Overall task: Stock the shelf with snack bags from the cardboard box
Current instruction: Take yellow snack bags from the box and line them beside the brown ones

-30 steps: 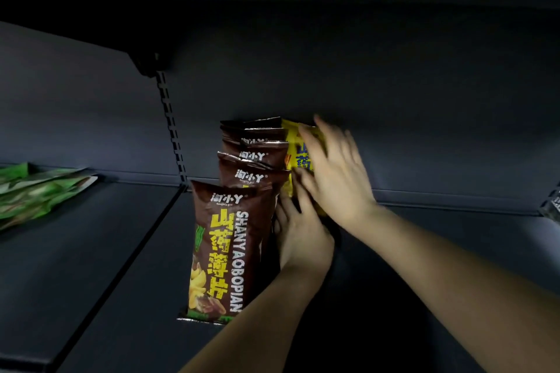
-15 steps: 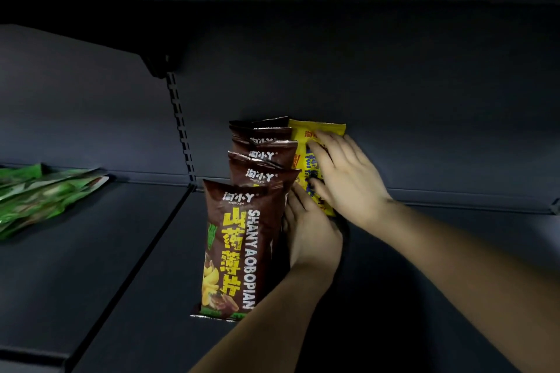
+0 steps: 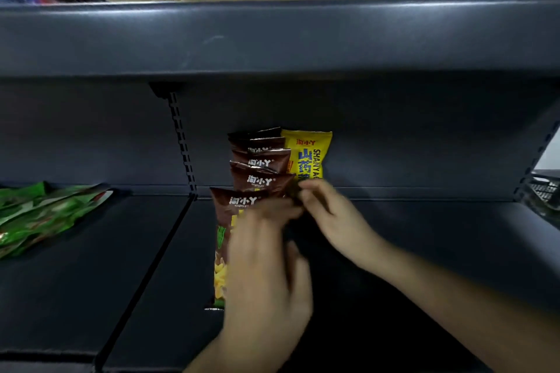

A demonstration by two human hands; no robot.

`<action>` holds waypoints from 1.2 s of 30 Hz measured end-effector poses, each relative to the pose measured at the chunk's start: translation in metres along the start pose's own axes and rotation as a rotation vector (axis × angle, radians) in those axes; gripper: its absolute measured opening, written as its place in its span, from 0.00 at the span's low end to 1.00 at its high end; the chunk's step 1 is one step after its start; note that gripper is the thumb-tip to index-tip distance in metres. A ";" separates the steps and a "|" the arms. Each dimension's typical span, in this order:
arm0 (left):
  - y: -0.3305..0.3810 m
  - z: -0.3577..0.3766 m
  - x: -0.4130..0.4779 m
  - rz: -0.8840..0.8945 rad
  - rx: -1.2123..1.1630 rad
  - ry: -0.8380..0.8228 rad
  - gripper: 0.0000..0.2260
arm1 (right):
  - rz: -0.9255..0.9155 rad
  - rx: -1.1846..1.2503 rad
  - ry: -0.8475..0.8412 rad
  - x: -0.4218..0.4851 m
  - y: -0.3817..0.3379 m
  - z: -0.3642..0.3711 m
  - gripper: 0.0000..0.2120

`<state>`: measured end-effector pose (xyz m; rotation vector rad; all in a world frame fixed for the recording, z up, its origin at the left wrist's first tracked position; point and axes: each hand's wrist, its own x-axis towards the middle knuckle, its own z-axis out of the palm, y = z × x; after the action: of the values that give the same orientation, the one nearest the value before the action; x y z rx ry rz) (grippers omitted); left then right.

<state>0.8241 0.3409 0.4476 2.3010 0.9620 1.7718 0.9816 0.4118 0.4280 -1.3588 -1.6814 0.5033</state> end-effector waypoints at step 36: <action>-0.092 -0.035 -0.017 -0.647 -0.500 -0.694 0.42 | 0.036 -0.079 -0.222 -0.045 -0.027 0.058 0.51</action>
<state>0.7511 0.3946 0.4053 1.7705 0.8484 0.7534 0.9188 0.3736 0.4009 -1.4351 -1.8751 0.6338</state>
